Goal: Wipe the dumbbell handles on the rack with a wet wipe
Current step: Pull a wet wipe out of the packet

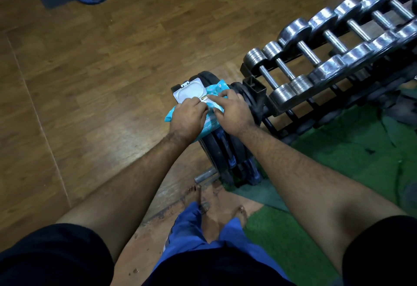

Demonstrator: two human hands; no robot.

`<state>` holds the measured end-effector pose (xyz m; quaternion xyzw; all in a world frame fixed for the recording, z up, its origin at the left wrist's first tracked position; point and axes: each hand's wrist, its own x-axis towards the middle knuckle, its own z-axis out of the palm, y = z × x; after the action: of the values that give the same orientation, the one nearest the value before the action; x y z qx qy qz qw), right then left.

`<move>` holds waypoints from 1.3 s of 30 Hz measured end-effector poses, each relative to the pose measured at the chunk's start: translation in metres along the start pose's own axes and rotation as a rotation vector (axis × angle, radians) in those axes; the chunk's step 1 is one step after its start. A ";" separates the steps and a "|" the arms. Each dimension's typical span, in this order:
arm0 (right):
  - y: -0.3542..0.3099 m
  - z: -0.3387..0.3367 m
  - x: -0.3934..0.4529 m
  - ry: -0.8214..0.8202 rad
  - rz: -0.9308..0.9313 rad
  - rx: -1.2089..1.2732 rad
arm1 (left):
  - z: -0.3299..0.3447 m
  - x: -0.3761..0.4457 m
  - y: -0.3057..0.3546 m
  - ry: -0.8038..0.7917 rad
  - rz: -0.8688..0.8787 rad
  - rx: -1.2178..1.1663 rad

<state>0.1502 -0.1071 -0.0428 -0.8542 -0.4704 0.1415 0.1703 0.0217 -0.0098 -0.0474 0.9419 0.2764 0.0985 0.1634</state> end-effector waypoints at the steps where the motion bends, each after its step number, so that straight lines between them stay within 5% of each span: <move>1: 0.000 0.001 0.000 0.003 0.001 -0.001 | -0.001 -0.001 -0.001 0.009 0.003 -0.031; 13: -0.003 0.008 -0.002 0.048 0.027 0.009 | 0.003 -0.002 0.004 0.055 -0.200 -0.218; 19: -0.007 0.008 -0.003 0.065 0.042 -0.013 | -0.004 -0.002 0.004 -0.007 -0.122 -0.157; 28: -0.011 0.008 -0.005 0.069 0.052 -0.014 | -0.005 -0.001 0.008 0.115 -0.342 -0.439; 36: -0.011 0.008 -0.006 0.078 0.057 0.024 | -0.008 0.002 0.008 -0.007 -0.198 -0.241; 39: -0.009 0.008 -0.005 0.071 0.067 0.021 | -0.007 0.003 0.007 0.056 -0.280 -0.371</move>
<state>0.1375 -0.1051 -0.0457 -0.8722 -0.4335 0.1215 0.1912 0.0258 -0.0114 -0.0384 0.8452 0.3858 0.1502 0.3380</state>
